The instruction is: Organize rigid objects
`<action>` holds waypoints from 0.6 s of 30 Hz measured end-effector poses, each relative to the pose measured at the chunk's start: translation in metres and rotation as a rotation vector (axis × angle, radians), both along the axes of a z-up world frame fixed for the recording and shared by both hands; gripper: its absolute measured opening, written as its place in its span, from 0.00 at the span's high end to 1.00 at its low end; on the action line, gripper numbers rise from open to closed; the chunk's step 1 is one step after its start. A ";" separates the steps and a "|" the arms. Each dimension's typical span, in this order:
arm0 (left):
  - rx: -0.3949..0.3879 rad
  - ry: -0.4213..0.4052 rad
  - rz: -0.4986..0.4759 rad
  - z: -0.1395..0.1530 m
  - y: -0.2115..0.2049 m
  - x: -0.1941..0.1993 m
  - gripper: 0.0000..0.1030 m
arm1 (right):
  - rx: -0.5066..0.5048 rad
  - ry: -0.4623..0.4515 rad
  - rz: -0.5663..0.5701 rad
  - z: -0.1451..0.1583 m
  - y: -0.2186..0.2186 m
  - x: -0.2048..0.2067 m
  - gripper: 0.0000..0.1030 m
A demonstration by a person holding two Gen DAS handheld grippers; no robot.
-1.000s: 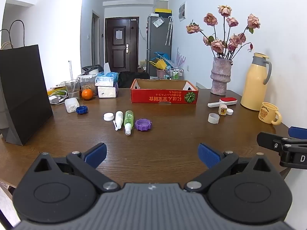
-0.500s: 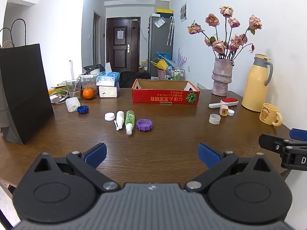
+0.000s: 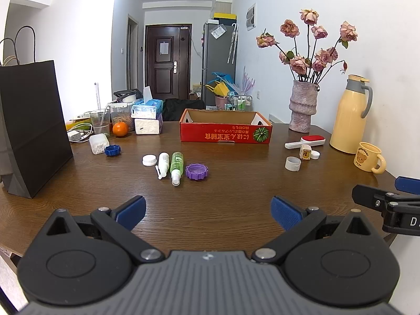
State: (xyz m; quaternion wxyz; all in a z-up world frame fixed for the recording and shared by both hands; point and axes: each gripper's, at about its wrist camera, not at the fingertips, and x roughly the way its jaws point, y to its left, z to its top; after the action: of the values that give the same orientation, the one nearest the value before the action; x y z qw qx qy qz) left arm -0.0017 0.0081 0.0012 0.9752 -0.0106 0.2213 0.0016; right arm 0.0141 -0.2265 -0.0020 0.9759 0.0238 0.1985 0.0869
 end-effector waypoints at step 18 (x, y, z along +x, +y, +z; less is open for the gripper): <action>0.001 -0.002 0.001 0.000 -0.001 0.000 0.00 | -0.003 -0.003 -0.001 0.001 0.002 -0.002 0.00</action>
State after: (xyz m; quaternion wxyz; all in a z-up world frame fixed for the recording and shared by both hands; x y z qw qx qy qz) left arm -0.0018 0.0068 0.0010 0.9754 -0.0105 0.2203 0.0020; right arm 0.0117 -0.2248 -0.0011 0.9763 0.0223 0.1974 0.0864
